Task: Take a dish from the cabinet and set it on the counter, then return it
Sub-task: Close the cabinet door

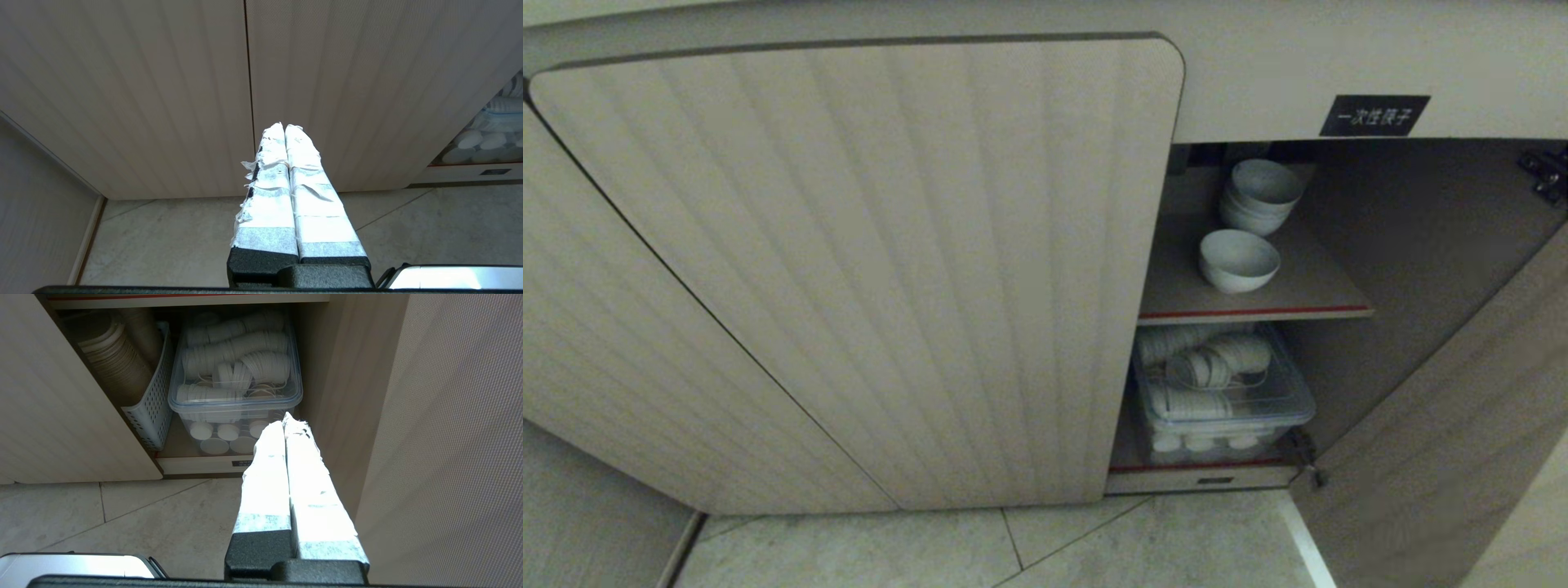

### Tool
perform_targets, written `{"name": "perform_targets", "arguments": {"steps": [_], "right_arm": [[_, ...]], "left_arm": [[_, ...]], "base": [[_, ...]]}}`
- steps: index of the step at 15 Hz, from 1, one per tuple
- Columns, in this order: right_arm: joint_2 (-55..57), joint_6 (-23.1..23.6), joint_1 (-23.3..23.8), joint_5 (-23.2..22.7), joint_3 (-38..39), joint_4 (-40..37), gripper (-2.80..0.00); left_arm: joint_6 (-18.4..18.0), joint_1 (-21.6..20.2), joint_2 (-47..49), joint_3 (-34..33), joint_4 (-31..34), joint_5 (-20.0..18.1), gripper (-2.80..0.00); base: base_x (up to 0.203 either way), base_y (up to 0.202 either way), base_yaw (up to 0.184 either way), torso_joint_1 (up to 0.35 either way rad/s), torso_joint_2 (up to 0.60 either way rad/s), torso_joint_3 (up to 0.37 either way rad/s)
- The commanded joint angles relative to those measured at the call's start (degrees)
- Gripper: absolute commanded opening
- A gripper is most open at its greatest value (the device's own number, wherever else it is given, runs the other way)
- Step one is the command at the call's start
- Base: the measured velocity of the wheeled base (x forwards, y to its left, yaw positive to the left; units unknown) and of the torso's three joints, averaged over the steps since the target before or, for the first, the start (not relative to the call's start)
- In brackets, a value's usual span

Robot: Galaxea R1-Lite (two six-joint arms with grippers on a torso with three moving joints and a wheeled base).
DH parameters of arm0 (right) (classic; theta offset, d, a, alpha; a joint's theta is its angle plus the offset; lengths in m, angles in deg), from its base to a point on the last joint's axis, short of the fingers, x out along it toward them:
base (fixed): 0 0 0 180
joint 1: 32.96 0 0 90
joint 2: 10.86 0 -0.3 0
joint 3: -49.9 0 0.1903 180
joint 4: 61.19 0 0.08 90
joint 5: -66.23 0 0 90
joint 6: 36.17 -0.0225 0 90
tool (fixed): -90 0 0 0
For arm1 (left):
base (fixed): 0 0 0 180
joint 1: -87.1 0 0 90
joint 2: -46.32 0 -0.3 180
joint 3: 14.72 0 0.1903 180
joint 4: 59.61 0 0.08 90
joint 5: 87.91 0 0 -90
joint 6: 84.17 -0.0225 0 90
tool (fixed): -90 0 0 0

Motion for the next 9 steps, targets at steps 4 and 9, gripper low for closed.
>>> {"name": "perform_targets", "arguments": {"steps": [4, 9], "right_arm": [[0.10, 0.45, 0.00, -0.10, 0.00, 0.02, -2.80], [0.10, 0.27, 0.00, -0.01, 0.00, -0.07, -2.80]], "left_arm": [[0.05, 0.00, -0.02, 0.00, -0.02, 0.00, -2.80], [0.05, 0.00, -0.02, 0.00, -0.02, 0.00, -2.80]], "base": [[0.000, 0.000, 0.000, 0.000, 0.00, 0.000], [0.000, 0.000, 0.000, 0.000, 0.00, 0.000]]}}
